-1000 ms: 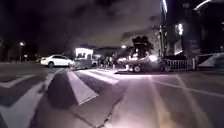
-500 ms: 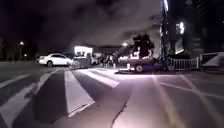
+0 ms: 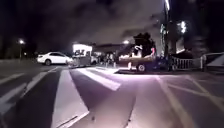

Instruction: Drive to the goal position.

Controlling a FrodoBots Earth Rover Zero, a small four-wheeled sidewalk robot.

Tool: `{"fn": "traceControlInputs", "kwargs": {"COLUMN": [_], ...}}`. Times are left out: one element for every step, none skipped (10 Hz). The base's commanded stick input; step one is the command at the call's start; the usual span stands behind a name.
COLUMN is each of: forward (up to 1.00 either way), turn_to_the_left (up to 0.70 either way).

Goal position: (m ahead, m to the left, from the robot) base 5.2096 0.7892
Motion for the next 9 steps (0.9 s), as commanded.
{"fn": "traceControlInputs", "kwargs": {"forward": [0.70, 0.70, 0.70, 0.70, 0.70, 0.70, 0.70, 0.70, 0.70], "turn_to_the_left": [0.00, 0.00, 0.00, 0.00, 0.00, 0.00, 0.00, 0.00, 0.00]}}
